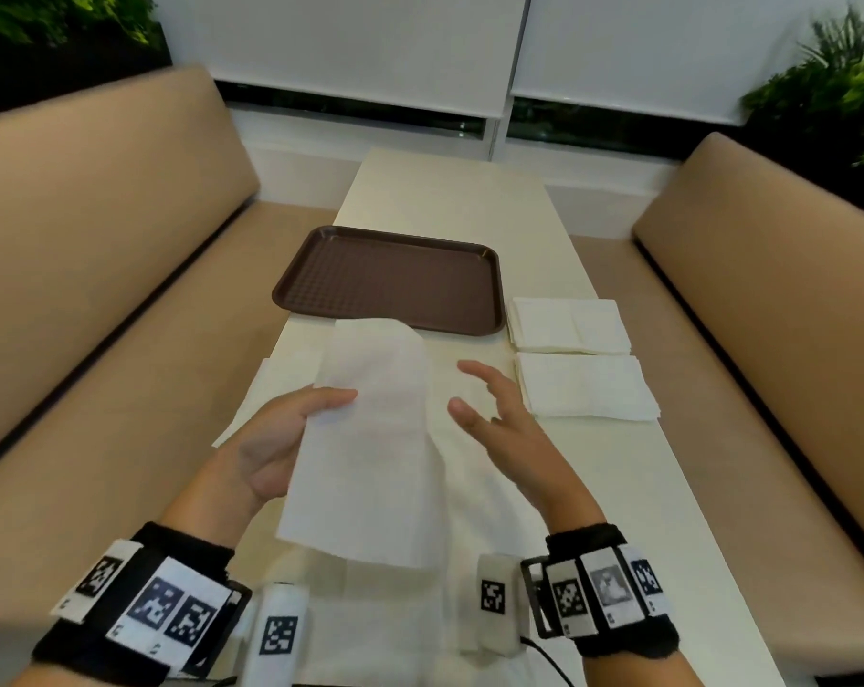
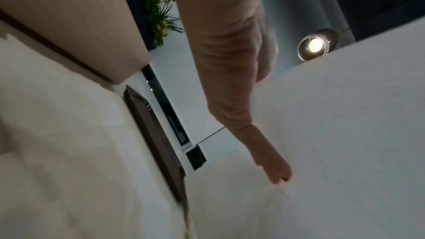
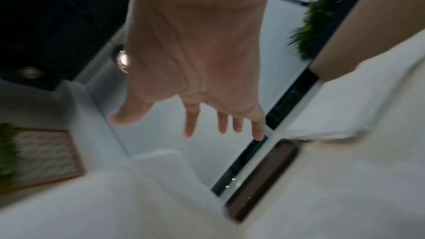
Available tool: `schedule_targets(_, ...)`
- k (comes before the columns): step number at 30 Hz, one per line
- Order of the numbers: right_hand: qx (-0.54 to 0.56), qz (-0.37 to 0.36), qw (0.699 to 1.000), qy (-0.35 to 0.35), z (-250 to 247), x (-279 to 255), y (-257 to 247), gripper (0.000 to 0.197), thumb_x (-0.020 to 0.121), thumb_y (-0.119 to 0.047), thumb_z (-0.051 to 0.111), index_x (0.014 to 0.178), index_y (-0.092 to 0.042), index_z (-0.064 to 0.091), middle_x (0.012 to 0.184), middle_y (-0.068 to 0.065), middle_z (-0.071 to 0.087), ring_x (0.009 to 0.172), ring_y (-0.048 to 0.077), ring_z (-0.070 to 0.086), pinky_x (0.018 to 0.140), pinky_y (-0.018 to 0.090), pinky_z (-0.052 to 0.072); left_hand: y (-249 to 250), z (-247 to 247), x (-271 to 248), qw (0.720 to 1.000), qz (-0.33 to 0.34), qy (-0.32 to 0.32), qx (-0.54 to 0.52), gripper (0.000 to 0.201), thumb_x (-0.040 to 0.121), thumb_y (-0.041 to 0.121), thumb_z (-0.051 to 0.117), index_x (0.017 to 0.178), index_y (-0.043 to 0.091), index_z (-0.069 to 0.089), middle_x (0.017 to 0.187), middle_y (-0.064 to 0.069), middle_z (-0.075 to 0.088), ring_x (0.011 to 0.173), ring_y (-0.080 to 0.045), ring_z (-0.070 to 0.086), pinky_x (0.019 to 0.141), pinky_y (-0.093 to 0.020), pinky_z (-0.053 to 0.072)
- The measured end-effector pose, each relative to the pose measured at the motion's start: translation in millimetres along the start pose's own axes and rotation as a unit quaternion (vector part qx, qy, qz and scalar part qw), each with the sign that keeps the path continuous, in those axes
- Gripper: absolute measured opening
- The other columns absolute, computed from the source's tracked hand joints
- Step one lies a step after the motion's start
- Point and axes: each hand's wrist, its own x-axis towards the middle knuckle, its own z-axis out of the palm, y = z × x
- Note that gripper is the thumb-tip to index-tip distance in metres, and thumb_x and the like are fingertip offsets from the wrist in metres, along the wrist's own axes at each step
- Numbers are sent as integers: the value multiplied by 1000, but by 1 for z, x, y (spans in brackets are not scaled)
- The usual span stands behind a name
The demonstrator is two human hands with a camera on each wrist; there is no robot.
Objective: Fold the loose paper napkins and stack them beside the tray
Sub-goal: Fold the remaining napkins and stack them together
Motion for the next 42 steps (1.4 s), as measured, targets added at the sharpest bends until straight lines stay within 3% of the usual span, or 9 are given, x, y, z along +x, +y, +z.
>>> schedule_targets(5, 296, 109, 940, -132, 6, 8, 31, 120, 41, -60, 88, 139, -32, 26, 123, 11, 60, 108, 26, 63, 89, 41, 52, 20, 2, -14, 994, 25, -105, -8, 72, 28, 15, 95, 96, 5, 76, 104, -19, 71, 83, -34, 71, 63, -44, 59)
schedule_targets(12, 329, 44, 938, -100, 7, 10, 14, 49, 76, -7, 75, 122, -10, 57, 111, 9, 70, 99, 20, 68, 75, 30, 55, 22, 3, -8, 992, 112, -55, 31, 91, 34, 29, 97, 118, 12, 66, 108, -14, 70, 85, -28, 72, 66, -39, 60)
schedule_targets(15, 324, 21, 944, -63, 5, 11, 2, 50, 69, -17, 72, 117, -12, 61, 109, 6, 71, 99, 18, 68, 73, 28, 55, 5, 16, 3, 979, 166, 64, 96, 109, 42, 38, 92, 134, 35, 34, 109, -7, 68, 85, -19, 72, 62, -32, 56)
schedule_targets(18, 300, 11, 953, -39, 9, 10, -7, 38, 78, -12, 66, 115, -13, 62, 107, 4, 72, 99, 18, 68, 74, 29, 56, -10, 31, 14, 963, 178, 107, 171, 82, 70, 35, 76, 126, 48, 17, 124, -6, 55, 108, -23, 60, 80, -36, 54)
schedule_targets(22, 255, -7, 967, -2, 10, 10, -18, 29, 86, -10, 64, 115, -15, 63, 108, 1, 73, 98, 18, 69, 77, 30, 57, -12, 43, 22, 955, 179, 62, 230, 35, 91, 44, 57, 123, 33, 50, 126, -5, 58, 107, -26, 63, 89, -49, 54)
schedule_targets(29, 147, -42, 985, 78, 7, 14, -15, 35, 79, -20, 76, 111, -16, 65, 107, -3, 71, 94, 18, 69, 82, 35, 58, -4, 51, 19, 981, 163, -2, 109, 45, 98, 43, 36, 124, 15, 60, 117, -6, 69, 109, -23, 65, 93, -40, 51)
schedule_targets(33, 21, -77, 972, 223, -8, 21, -13, 71, 61, -40, 86, 117, -25, 46, 115, -7, 53, 105, 9, 54, 79, 11, 44, -2, 50, 21, 939, 201, 40, 277, 30, 99, 34, 44, 106, 19, 68, 100, -1, 74, 96, -21, 69, 84, -35, 55)
schedule_targets(36, -29, -119, 980, 157, -33, 22, -29, 93, 55, -46, 85, 131, -35, 33, 128, -15, 45, 119, -4, 41, 83, -3, 31, 5, 50, 17, 899, 186, -20, 396, 31, 99, 35, 45, 96, 18, 70, 93, -2, 74, 83, -17, 70, 75, -30, 52)
schedule_targets(42, -125, -129, 984, 14, -56, 32, -51, 16, 83, -24, 72, 97, -27, 68, 96, -9, 69, 89, 8, 63, 73, 17, 48, 12, 54, 22, 854, 202, -52, 477, 35, 93, 39, 53, 89, 7, 68, 81, -8, 70, 70, -18, 65, 66, -28, 45)
